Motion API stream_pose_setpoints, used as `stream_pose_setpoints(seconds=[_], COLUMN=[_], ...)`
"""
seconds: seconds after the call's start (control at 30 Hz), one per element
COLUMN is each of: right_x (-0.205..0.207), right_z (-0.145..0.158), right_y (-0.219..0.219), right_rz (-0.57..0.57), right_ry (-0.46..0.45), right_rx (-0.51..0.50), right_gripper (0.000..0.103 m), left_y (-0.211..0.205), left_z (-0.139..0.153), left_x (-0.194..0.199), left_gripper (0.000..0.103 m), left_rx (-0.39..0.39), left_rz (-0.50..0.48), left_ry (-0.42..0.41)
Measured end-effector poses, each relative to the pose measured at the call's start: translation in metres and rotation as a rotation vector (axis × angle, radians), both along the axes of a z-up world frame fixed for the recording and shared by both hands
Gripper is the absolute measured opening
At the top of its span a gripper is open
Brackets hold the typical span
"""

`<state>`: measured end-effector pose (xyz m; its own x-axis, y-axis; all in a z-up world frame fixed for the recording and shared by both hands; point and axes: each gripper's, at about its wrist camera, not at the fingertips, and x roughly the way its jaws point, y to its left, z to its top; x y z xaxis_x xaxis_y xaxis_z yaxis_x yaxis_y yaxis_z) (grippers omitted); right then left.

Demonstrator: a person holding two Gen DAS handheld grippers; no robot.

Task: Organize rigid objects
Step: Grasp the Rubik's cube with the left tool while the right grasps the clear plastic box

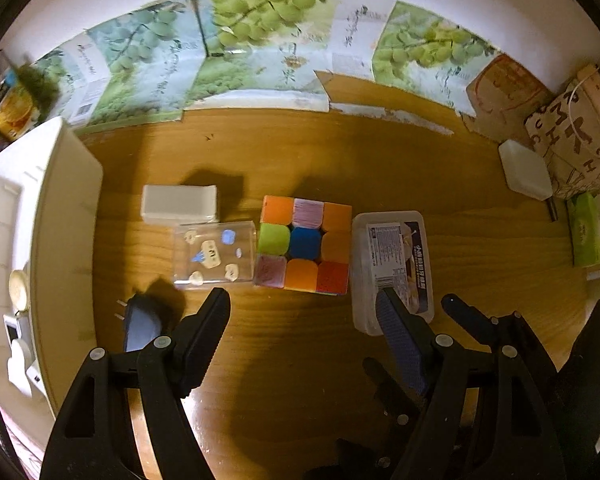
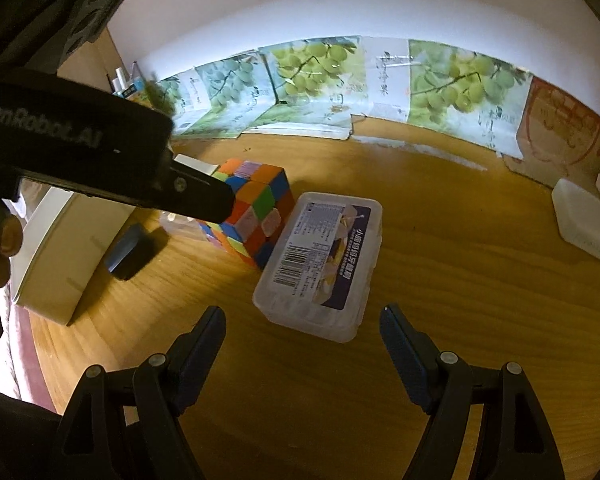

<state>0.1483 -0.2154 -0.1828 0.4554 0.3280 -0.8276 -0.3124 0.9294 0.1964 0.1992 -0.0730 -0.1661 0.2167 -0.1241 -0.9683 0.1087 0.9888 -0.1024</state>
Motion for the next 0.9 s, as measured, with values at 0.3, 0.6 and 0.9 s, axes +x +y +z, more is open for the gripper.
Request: stream_pose_setpoints(seconds=[0.3, 0.6, 0.9], right_x=[0.004, 0.004, 0.005], right_z=[-0.008, -0.013, -0.016], right_y=[0.002, 0.011, 0.012], right_rz=[-0.027, -0.028, -0.042], right_ry=[-0.019, -0.057, -0.059], right_rx=[0.008, -0.035, -0.064], right_gripper=[0.080, 0.080, 0.068], left_y=[-0.010, -0.004, -0.006], left_z=[-0.019, -0.032, -0.034], left_x=[0.014, 0.023, 0.028], left_gripper=[0.078, 0.078, 0.075], left_rx=[0.037, 0.030, 0.032], left_rz=[-0.041, -0.027, -0.033], left_ry=[0.030, 0.059, 0.021])
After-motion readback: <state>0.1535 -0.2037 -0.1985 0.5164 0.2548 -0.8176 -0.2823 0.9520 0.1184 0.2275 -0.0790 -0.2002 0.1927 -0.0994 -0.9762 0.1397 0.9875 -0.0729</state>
